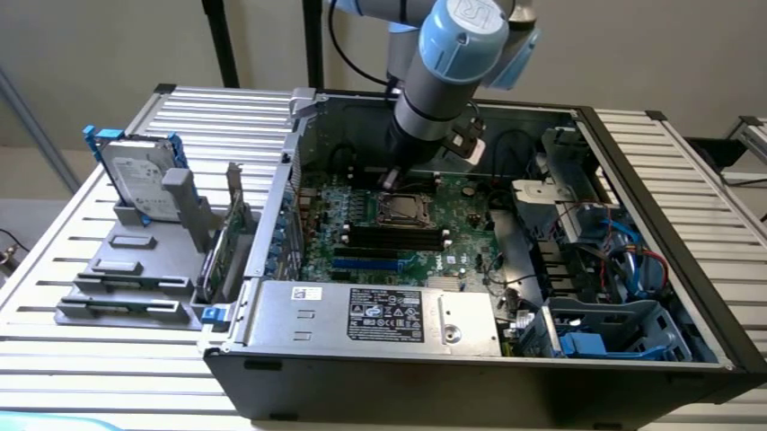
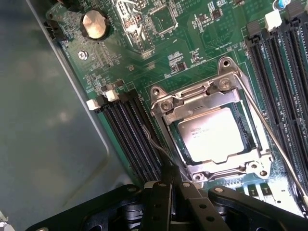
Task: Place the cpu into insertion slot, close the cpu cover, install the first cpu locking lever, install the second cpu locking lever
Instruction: 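Install the first cpu locking lever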
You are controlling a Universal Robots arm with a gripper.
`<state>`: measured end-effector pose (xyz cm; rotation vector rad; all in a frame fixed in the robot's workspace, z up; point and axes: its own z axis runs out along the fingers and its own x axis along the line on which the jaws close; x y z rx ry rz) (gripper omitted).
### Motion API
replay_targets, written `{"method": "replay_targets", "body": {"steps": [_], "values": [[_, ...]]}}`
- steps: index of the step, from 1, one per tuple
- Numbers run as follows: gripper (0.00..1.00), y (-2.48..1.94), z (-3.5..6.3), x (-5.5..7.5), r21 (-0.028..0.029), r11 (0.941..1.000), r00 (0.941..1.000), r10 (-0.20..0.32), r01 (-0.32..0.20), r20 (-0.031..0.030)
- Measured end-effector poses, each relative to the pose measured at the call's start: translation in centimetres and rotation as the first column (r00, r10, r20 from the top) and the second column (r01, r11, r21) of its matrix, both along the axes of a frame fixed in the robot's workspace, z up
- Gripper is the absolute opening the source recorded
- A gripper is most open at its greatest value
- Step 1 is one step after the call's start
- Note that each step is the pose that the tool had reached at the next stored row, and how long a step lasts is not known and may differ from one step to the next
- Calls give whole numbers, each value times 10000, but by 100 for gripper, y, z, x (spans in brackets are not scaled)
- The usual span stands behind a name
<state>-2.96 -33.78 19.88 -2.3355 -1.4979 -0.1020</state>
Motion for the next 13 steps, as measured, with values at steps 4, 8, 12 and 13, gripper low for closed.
{"method": "replay_targets", "body": {"steps": [4,8,12,13], "values": [[11,0,-1,33,1,10000,10000,0,0,0],[11,0,0,58,-4,10000,10000,0,0,0],[11,0,-2,75,-17,10000,10000,0,0,0],[11,0,-3,79,-22,10000,10000,0,0,-1]]}}
